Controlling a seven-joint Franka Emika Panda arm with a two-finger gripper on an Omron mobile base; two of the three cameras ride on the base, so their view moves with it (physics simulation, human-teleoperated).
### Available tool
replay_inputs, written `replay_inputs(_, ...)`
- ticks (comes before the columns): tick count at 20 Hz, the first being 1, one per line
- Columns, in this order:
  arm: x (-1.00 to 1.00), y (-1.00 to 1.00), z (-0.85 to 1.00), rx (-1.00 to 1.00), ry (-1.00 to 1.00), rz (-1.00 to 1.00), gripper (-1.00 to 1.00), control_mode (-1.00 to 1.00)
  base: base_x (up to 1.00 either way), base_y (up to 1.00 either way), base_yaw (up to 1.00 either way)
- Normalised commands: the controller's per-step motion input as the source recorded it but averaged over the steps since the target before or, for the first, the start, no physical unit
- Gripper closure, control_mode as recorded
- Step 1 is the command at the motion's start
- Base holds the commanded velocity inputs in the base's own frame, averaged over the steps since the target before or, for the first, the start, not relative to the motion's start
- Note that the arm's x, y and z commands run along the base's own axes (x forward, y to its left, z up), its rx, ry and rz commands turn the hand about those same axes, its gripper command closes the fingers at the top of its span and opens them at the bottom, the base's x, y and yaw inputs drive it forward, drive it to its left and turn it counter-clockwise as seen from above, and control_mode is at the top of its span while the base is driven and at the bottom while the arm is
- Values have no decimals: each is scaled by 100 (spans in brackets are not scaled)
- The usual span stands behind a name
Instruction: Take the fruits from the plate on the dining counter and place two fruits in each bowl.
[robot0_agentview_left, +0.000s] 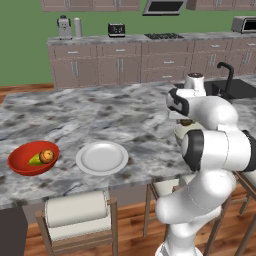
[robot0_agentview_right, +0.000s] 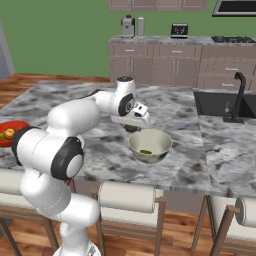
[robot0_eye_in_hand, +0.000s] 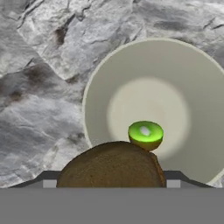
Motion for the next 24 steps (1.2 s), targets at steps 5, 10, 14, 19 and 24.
replay_inputs(5,0,-51,-4,9,2,-3,100,-100,0,0,0)
replay_inputs(10,0,-31,-33,7,8,0,100,-100,0,0,0)
replay_inputs(14,0,-11,-39,1,8,0,100,-100,0,0,0)
replay_inputs(19,0,-2,-18,0,7,0,100,-100,0,0,0)
replay_inputs(24,0,-32,-12,0,0,0,100,-100,0,0,0)
